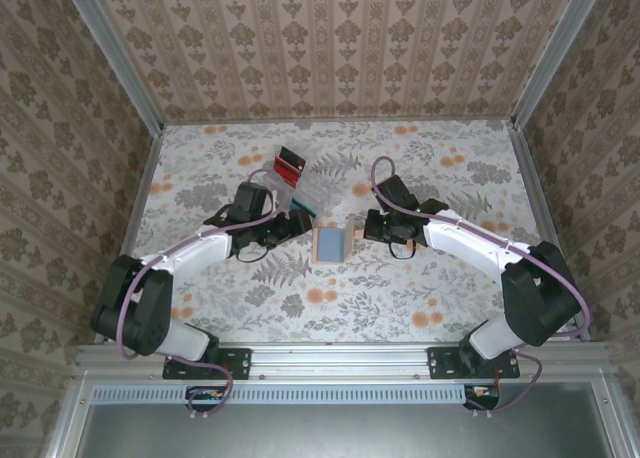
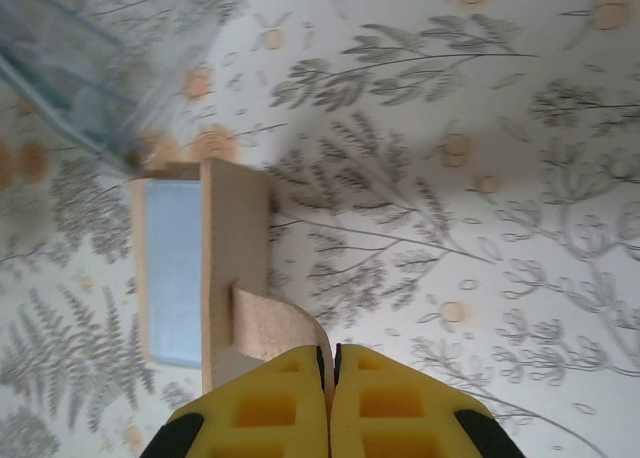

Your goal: Take the credit cards out of the card holder

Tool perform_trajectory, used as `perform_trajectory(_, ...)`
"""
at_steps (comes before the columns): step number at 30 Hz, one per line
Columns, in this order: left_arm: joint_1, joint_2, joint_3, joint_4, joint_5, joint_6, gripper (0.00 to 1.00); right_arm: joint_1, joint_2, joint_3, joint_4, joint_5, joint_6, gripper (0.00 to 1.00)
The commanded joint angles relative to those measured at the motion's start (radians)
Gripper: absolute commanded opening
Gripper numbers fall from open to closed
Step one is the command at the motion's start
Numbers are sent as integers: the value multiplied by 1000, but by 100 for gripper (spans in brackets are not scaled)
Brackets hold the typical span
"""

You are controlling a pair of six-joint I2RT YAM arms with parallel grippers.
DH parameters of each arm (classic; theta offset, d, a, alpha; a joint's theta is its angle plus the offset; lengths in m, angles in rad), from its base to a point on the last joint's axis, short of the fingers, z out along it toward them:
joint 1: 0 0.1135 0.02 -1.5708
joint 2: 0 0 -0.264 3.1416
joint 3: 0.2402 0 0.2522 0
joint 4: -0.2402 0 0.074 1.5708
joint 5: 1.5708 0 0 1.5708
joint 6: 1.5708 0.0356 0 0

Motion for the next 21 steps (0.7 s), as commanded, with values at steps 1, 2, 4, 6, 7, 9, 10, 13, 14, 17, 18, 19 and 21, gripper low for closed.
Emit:
perform_trajectory(1, -35, 40, 32, 48, 59, -1, 71, -14, 4, -24, -35, 90, 31, 7)
perform_trajectory(2, -42, 50, 35, 55, 61, -6, 68, -16, 5, -33, -24, 95, 35, 7)
perform_trajectory(4, -58, 80, 49, 57, 64, -12, 62, -20, 14, -46, -22, 115, 45, 7)
perform_trajectory(6, -72, 108, 74, 41, 72, -3, 58, -27, 28, -47, -24, 121, 36, 7)
perform_trajectory(7, -78, 125, 89, 22, 68, 3, 56, -32, 35, -48, -24, 115, 22, 7)
perform_trajectory(9, -87, 160, 115, -9, 60, 9, 52, -36, 47, -53, -15, 107, -2, 7)
perform_trajectory(10, -94, 178, 129, -21, 57, 12, 50, -39, 54, -54, -14, 102, -5, 7)
perform_trajectory(13, -115, 225, 169, -54, 51, 18, 46, -43, 71, -56, -1, 93, -12, 7)
perform_trajectory(14, -121, 238, 182, -70, 46, 23, 45, -43, 75, -58, 4, 94, -13, 8)
perform_trajectory(17, -135, 276, 231, -145, -1, 33, 44, -49, 88, -58, -1, 95, -12, 8)
perform_trajectory(18, -139, 285, 241, -166, -18, 34, 44, -51, 90, -61, 0, 92, -10, 7)
perform_trajectory(19, -140, 294, 248, -178, -33, 31, 45, -53, 90, -65, 2, 91, -9, 8)
perform_trajectory(21, -140, 309, 255, -179, -29, 24, 46, -55, 87, -71, 7, 91, -7, 8)
